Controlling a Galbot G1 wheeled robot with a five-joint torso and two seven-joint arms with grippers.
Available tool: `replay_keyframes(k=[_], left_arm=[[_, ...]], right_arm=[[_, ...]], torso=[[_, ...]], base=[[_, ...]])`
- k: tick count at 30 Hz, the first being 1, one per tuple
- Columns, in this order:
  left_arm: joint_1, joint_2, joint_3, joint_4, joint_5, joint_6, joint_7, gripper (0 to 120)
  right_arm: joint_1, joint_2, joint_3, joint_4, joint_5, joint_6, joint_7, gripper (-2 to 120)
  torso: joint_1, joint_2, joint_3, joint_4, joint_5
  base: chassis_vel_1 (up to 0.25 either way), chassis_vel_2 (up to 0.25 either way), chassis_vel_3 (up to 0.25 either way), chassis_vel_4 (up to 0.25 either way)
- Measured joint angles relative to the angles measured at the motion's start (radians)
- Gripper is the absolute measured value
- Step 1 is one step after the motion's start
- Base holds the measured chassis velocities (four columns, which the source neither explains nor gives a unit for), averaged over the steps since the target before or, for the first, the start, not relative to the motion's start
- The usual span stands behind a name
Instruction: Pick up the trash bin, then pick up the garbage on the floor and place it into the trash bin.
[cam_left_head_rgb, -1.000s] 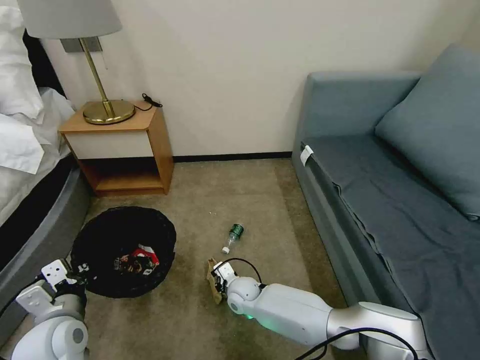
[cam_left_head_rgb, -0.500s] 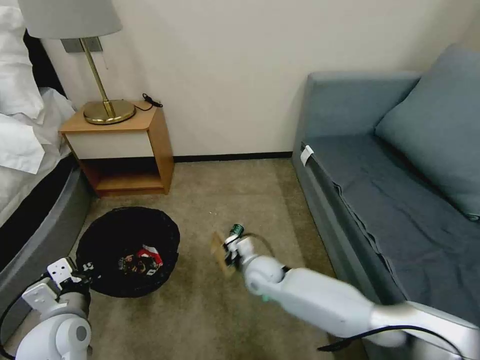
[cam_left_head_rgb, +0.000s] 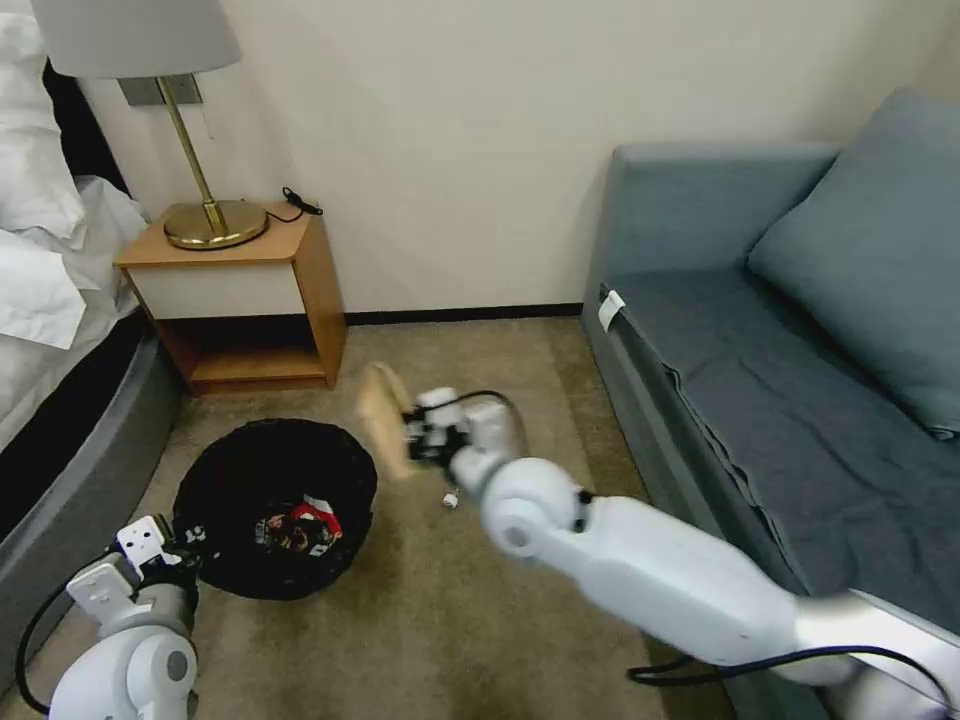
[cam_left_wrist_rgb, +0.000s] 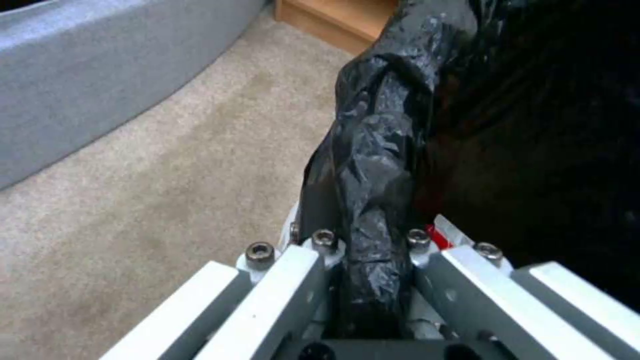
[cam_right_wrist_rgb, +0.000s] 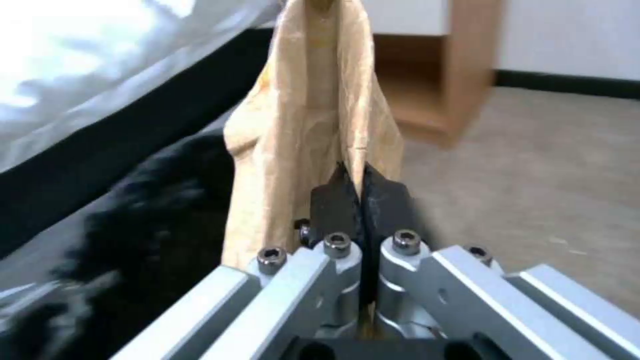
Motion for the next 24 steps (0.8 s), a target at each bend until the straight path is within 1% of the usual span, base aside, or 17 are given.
replay_keyframes(k=[2,3,4,5,8,12,13,14,15,16,17,18,22,23,24], left_arm=[[0.004,-0.002,-0.001,-0.005,0.0,0.0,0.0,2],[0.004,-0.002,-0.001,-0.005,0.0,0.0,0.0,2],[0.005,-0.005,0.0,-0.011,0.001,0.001,0.0,2],[0.006,-0.007,0.0,-0.015,0.0,0.001,0.0,2],[0.008,-0.009,0.0,-0.017,0.001,0.001,0.0,2],[0.009,-0.014,0.0,-0.017,0.004,0.001,0.0,2],[0.009,-0.014,0.0,-0.017,0.004,0.001,0.0,2],[0.009,-0.014,0.0,-0.017,0.004,0.001,0.0,2],[0.009,-0.014,0.0,-0.017,0.005,0.001,0.0,2],[0.009,-0.015,0.0,-0.017,0.005,0.001,0.0,2],[0.008,-0.016,0.001,-0.017,0.007,0.001,0.0,2],[0.008,-0.016,0.001,-0.017,0.007,0.001,0.0,2],[0.007,-0.019,0.004,-0.017,0.009,0.001,0.001,2],[0.007,-0.019,0.004,-0.017,0.009,0.001,0.001,2],[0.007,-0.019,0.004,-0.016,0.009,0.001,0.001,2]], right_arm=[[0.015,0.053,-0.055,-0.05,-0.022,0.017,0.007,0],[0.015,0.053,-0.055,-0.05,-0.022,0.017,0.007,0],[0.021,0.086,-0.098,-0.1,-0.044,0.03,0.012,0],[0.022,0.102,-0.122,-0.123,-0.05,0.032,0.016,0],[0.021,0.12,-0.154,-0.151,-0.054,0.033,0.019,0],[0.008,0.141,-0.177,-0.169,-0.061,0.033,0.023,14],[0.008,0.141,-0.177,-0.169,-0.061,0.033,0.023,14],[0.007,0.142,-0.177,-0.168,-0.066,0.033,0.023,19],[0.007,0.139,-0.176,-0.164,-0.069,0.033,0.023,25],[0.007,0.139,-0.176,-0.163,-0.07,0.033,0.023,27],[0.011,0.134,-0.173,-0.157,-0.074,0.033,0.023,34],[0.011,0.134,-0.173,-0.157,-0.074,0.033,0.023,34],[0.021,0.119,-0.16,-0.14,-0.096,0.033,0.025,51],[0.021,0.119,-0.16,-0.14,-0.096,0.033,0.025,51],[0.022,0.114,-0.145,-0.13,-0.11,0.035,0.025,57]], torso=[[0.0,0.0,0.0,0.0001,0.0002],[0.0,0.0,0.0,0.0001,0.0002],[0.0,0.0,0.0,-0.0003,0.0],[0.0,0.0,0.0,-0.0004,0.0001],[0.0,0.0,0.0,-0.0005,0.0001],[0.0,0.0,0.0,-0.0004,0.0002],[0.0,0.0,0.0,-0.0004,0.0002],[0.0,0.0,0.0,-0.0005,0.0003],[0.0,0.0,0.0,-0.0005,0.0003],[0.0,0.0,0.0,-0.0005,0.0003],[0.0,0.0,0.0,-0.0006,0.0003],[0.0,0.0,0.0,-0.0006,0.0003],[0.0,0.0,0.0,-0.0005,0.0004],[0.0,0.0,0.0,-0.0005,0.0004],[0.0,0.0,0.0,-0.0005,0.0005]], base=[[0.0,0.0,0.0,0.0],[0.0,0.0,0.0,0.0],[0.0,0.0,0.0,0.0],[0.0,0.0,0.0,0.0],[0.0,0.0,0.0,0.0],[0.0,0.0,0.0,0.0],[0.0,0.0,0.0,0.0],[0.0,0.0,0.0,0.0],[0.0,0.0,0.0,0.0],[0.0,0.0,0.0,0.0],[0.0,0.0,0.0,0.0],[0.0,0.0,0.0,0.0],[0.0,0.0,0.0,0.0],[0.0,0.0,0.0,0.0],[0.0,0.0,0.0,0.0]])
